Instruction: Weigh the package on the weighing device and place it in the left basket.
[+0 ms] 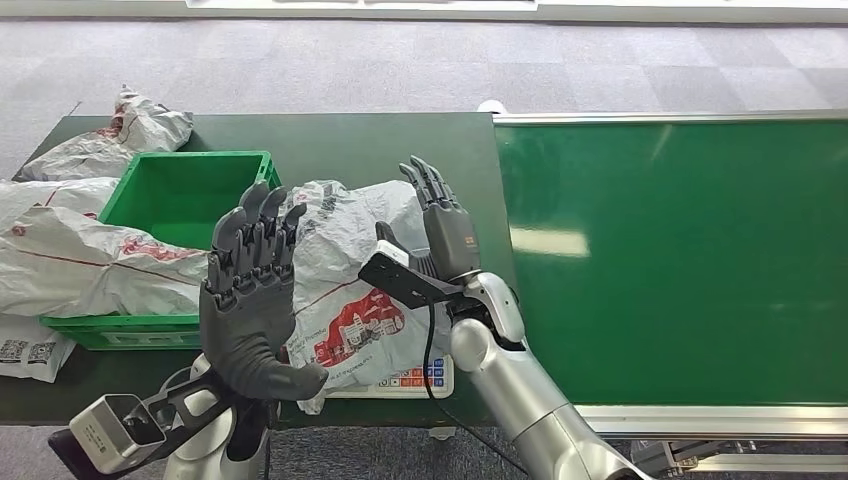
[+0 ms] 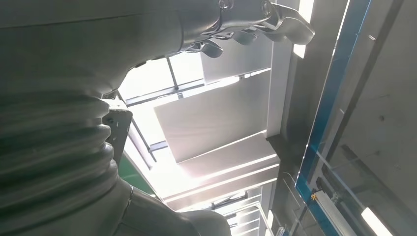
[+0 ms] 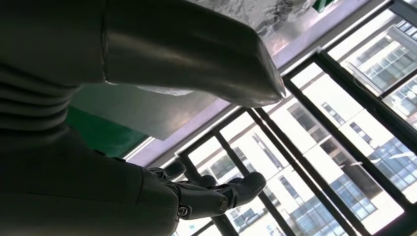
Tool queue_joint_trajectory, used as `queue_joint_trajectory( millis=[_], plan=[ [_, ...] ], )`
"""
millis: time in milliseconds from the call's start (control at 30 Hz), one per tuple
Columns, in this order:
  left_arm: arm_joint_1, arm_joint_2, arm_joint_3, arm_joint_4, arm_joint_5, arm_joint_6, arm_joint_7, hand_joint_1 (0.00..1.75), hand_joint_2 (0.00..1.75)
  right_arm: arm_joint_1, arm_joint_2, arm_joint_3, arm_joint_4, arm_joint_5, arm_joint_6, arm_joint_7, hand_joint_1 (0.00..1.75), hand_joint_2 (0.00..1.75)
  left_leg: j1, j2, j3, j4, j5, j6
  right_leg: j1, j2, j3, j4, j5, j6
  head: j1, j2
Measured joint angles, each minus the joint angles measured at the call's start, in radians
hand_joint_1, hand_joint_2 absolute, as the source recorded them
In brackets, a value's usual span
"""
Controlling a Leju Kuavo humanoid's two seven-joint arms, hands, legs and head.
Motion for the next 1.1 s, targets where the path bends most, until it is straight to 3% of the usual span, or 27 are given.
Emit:
queue_joint_trajectory(
  millis=[133, 233, 300, 433, 500, 700, 900, 1100],
  plan=[
    [0.005, 0.0, 0.0, 0.0, -0.006, 0.0, 0.0, 0.0, 1.75, 0.0, -0.006, -0.033, 0.007, -0.09, 0.041, -0.05, 0.0, 0.0, 0.0, 0.0, 0.0, 0.0, 0.0, 0.0, 0.0, 0.0, 0.0, 0.0, 0.0, 0.0, 0.0, 0.0],
    [0.01, 0.0, 0.0, 0.003, -0.035, 0.023, 0.0, 0.0, 1.75, 0.024, -0.006, -0.078, -0.047, -0.224, 0.023, -0.176, 0.0, 0.0, 0.0, 0.0, 0.0, 0.0, 0.0, 0.0, 0.0, 0.0, 0.0, 0.0, 0.0, 0.0, 0.0, 0.0],
    [0.012, 0.0, 0.0, 0.014, -0.084, 0.068, 0.003, 0.0, 1.75, 0.061, -0.006, -0.11, -0.13, -0.283, -0.041, -0.256, 0.0, 0.0, 0.0, -0.001, 0.0, 0.0, 0.0, 0.0, 0.0, 0.0, 0.0, 0.0, 0.0, 0.0, 0.0, 0.0],
    [0.007, -0.001, 0.001, 0.061, -0.243, 0.218, 0.042, 0.0, 1.75, 0.166, -0.006, -0.133, -0.403, -0.258, -0.303, -0.349, 0.0, 1.75, -0.001, -0.001, 0.0, 0.0, -0.002, 0.0, -0.001, -0.001, -0.001, 0.0, 0.0, 0.0, 0.0, 0.0],
    [-0.001, 0.0, 0.001, 0.093, -0.3, 0.281, 0.058, 0.0, 1.75, 0.221, 0.0, -0.133, -0.564, -0.201, -0.374, -0.36, 0.0, 1.75, -0.001, -0.001, -0.001, 0.0, -0.002, 0.0, -0.001, 0.0, -0.001, 0.0, -0.001, 0.001, 0.0, 0.0],
    [-0.027, 0.002, 0.005, 0.172, -0.409, 0.382, 0.106, 0.0, 1.75, 0.307, 0.019, -0.138, -0.913, -0.114, -0.393, -0.362, 0.0, 1.75, -0.001, 0.0, 0.0, 0.0, -0.003, 0.0, -0.001, 0.0, -0.001, 0.0, -0.002, 0.001, 0.0, 0.0],
    [-0.048, 0.003, 0.008, 0.217, -0.472, 0.419, 0.137, 0.0, 1.75, 0.326, 0.018, -0.147, -1.062, -0.108, -0.394, -0.361, 0.0, 1.75, -0.001, 0.001, 0.0, 0.0, -0.003, 0.001, -0.001, 0.0, 0.0, 0.0, -0.001, 0.001, 0.0, 0.0],
    [-0.15, 0.014, 0.003, 0.391, -0.752, 0.486, 0.258, 0.0, 1.75, 0.331, 0.018, -0.149, -1.107, -0.108, -0.393, -0.361, 0.0, 1.75, -0.001, 0.001, 0.001, 0.0, -0.002, 0.001, -0.001, 0.0, 0.0, 0.0, 0.0, 0.001, 0.0, 0.0]
  ],
)
